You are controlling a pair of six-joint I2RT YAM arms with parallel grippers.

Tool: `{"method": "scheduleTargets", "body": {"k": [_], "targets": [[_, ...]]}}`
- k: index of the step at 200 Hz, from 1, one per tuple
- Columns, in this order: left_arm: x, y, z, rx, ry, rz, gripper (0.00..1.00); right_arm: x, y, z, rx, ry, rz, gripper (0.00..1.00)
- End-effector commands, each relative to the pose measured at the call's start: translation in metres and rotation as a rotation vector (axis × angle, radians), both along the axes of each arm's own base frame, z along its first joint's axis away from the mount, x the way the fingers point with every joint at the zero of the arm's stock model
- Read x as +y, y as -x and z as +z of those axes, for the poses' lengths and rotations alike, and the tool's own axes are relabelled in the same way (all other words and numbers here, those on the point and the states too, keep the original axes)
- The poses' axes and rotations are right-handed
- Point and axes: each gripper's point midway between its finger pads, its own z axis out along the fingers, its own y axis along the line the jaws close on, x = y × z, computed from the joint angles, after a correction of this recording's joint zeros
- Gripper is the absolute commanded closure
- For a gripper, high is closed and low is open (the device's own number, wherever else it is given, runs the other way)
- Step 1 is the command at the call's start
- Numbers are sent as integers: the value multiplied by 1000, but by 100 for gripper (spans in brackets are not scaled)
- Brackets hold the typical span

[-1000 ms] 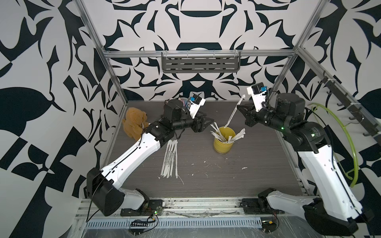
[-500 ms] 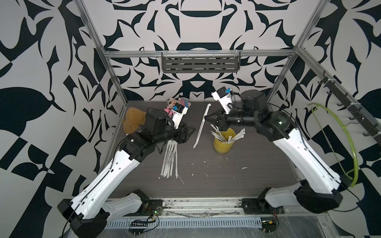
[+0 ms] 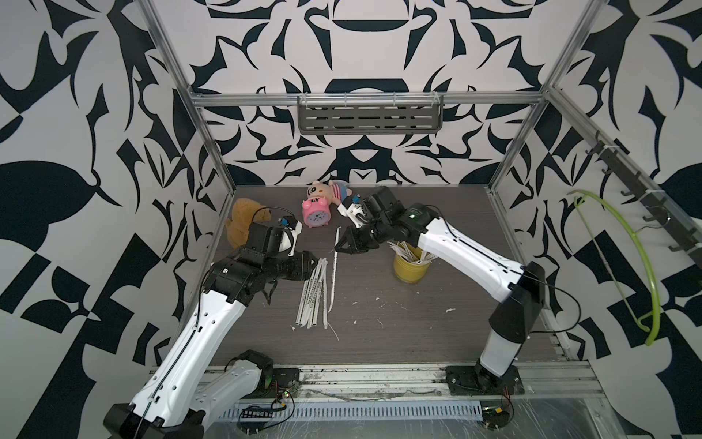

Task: Take the straws out of the storage container
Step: Place the straw at the center of the board.

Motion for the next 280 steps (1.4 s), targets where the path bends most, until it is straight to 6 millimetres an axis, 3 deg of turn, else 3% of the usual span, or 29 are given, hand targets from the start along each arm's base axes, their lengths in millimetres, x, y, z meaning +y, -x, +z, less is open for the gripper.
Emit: {"method": "scheduleTargets", "body": {"k": [1,63,96,167,208,280], "targets": [[-5,6,-8,42,33,-31,39,15,-4,-14,82,19,-22,100],[-15,0,-14,44,54,-71,39,18,-20,-85,184,184,-40,100],[-17,2,-15,48,66,-89,39,15,-32,-108,233,206,-63,100],[-22,-1,-19,38,89,-106,39,11,-54,-134,353,193,-79,100],[-20,-1,-22,43,97,-104,39,14,-52,-151,432,224,-68,100],[-17,-4,-21,45,124,-94,39,32,-61,-153,443,172,-65,100]]}}
